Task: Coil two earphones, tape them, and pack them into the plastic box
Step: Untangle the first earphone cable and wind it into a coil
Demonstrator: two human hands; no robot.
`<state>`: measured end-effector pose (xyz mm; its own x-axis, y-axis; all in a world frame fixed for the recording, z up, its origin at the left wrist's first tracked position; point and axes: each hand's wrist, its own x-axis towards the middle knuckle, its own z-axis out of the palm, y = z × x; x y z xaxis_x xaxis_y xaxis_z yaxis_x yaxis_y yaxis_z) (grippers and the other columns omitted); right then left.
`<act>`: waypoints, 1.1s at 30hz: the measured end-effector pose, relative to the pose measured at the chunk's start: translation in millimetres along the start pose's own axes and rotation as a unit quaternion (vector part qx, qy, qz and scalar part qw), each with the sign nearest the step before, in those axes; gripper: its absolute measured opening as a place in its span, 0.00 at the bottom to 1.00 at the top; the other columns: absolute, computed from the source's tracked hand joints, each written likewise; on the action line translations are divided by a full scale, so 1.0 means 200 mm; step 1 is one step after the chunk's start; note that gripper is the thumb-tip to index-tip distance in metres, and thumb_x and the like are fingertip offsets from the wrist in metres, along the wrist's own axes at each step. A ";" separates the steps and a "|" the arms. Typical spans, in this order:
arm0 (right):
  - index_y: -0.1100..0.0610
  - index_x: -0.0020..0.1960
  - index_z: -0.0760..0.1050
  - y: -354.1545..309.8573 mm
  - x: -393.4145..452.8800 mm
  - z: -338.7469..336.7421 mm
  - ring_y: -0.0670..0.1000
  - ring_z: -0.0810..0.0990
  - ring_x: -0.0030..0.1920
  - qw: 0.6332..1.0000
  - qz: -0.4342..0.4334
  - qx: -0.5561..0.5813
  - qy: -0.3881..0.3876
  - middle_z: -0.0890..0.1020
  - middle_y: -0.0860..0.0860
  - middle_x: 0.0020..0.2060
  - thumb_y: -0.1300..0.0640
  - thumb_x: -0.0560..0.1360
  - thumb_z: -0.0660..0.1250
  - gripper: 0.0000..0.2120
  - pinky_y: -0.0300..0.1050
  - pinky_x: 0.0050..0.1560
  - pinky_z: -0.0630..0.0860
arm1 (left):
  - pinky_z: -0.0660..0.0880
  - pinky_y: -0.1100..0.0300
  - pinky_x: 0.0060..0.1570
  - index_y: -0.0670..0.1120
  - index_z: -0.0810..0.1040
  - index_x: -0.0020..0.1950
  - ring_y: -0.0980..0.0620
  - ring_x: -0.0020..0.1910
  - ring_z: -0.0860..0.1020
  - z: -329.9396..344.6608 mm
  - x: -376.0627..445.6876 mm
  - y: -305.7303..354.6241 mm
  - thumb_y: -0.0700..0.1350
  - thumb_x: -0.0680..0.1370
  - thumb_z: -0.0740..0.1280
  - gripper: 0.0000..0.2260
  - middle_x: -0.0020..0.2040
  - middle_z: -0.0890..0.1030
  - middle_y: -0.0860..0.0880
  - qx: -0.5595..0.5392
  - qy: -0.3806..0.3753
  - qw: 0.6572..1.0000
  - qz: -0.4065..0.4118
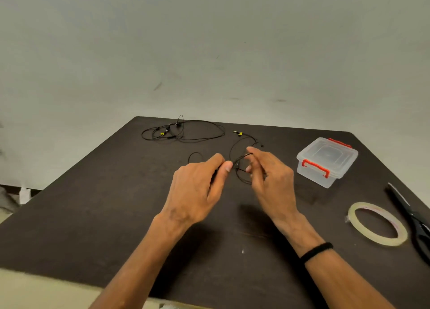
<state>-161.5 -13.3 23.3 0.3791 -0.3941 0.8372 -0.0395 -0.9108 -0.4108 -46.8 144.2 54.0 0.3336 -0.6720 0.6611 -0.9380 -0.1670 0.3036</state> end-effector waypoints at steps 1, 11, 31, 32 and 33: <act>0.60 0.64 0.82 0.01 -0.01 -0.02 0.44 0.84 0.39 0.999 0.043 0.003 0.009 0.86 0.51 0.46 0.64 0.83 0.67 0.11 0.38 0.47 0.82 | 0.70 0.52 0.29 0.52 0.67 0.43 0.50 0.26 0.69 -0.05 -0.03 0.00 0.58 0.86 0.54 0.16 0.25 0.67 0.53 0.006 -0.012 1.000 0.001; 0.57 0.68 0.80 -0.40 -0.15 -0.18 0.42 0.84 0.46 0.993 -0.050 0.066 -0.088 0.83 0.49 0.61 0.62 0.81 0.72 0.16 0.40 0.52 0.83 | 0.77 0.48 0.36 0.54 0.69 0.45 0.48 0.30 0.75 -0.34 -0.14 0.14 0.64 0.85 0.51 0.18 0.28 0.74 0.53 0.058 -0.055 0.997 -0.008; 0.52 0.71 0.78 -0.47 -0.20 -0.29 0.45 0.83 0.39 0.991 0.048 0.007 -0.125 0.78 0.45 0.64 0.55 0.80 0.73 0.20 0.40 0.49 0.83 | 0.80 0.50 0.43 0.58 0.70 0.45 0.50 0.36 0.79 -0.44 -0.18 0.25 0.64 0.84 0.54 0.15 0.33 0.77 0.55 0.087 -0.116 0.988 -0.050; 0.54 0.70 0.79 -0.50 -0.19 -0.29 0.44 0.84 0.44 0.993 0.024 0.021 -0.112 0.80 0.46 0.62 0.57 0.81 0.72 0.18 0.41 0.50 0.83 | 0.80 0.50 0.42 0.58 0.70 0.45 0.49 0.37 0.79 -0.42 -0.16 0.26 0.64 0.84 0.55 0.14 0.33 0.77 0.55 0.085 -0.116 0.989 -0.048; 0.56 0.68 0.81 -0.50 -0.19 -0.29 0.45 0.84 0.49 0.995 0.005 0.032 -0.093 0.82 0.48 0.60 0.59 0.81 0.72 0.15 0.42 0.51 0.83 | 0.79 0.51 0.42 0.58 0.69 0.45 0.48 0.38 0.80 -0.41 -0.15 0.28 0.64 0.84 0.55 0.14 0.34 0.77 0.55 0.084 -0.116 0.989 -0.049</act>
<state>-225.2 85.5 54.4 0.5430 -0.3684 0.7546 0.0134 -0.8947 -0.4464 -101.6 213.8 106.6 0.4105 -0.7911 0.4535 -0.9115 -0.3428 0.2273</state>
